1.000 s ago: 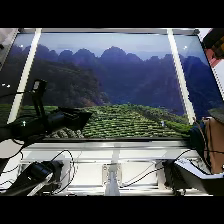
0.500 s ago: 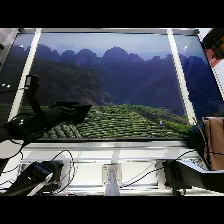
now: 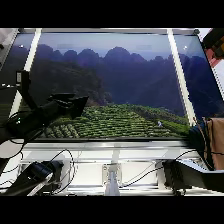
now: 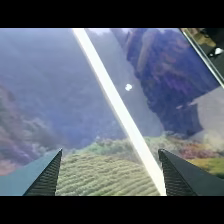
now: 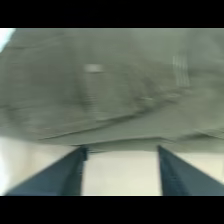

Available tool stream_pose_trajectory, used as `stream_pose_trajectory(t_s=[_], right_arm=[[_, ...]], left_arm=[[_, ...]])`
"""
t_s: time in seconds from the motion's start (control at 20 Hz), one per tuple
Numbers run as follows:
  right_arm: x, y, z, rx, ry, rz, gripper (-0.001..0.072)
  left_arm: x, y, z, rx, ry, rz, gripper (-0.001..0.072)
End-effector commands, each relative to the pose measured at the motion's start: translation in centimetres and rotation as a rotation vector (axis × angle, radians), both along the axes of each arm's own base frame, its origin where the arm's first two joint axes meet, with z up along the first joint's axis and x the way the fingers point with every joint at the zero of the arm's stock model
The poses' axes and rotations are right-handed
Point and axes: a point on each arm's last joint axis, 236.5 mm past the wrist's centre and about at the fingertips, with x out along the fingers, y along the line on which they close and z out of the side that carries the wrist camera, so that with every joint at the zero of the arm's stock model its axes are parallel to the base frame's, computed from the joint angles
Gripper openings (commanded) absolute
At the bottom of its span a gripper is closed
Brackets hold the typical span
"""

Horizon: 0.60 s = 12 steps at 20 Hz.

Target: Fold the clothes and pants, and hang the long-sleeved shirts on hangers.

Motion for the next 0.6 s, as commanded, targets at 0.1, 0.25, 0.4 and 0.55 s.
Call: stream_pose_trajectory(t_s=[0.1,0.25,0.4,0.55], right_arm=[[15.0,3.9,-0.6,-0.009,-0.085,0.535,0.0084],[25.6,11.8,-0.3,-0.046,-0.129,0.953,0.0023],[31.2,20.0,-0.6,-0.099,-0.062,1.256,0.0023],[31.1,20.9,-1.4,-0.196,0.170,1.333,0.0022]], left_arm=[[0.7,0.2,-0.6,0.039,-0.009,0.011,0.0693],[1.7,1.0,-1.7,0.132,-0.034,0.030,0.0693],[2.1,1.0,-2.5,0.153,-0.021,0.031,0.0693],[2.2,0.9,-2.6,0.154,-0.019,0.031,0.0694]])
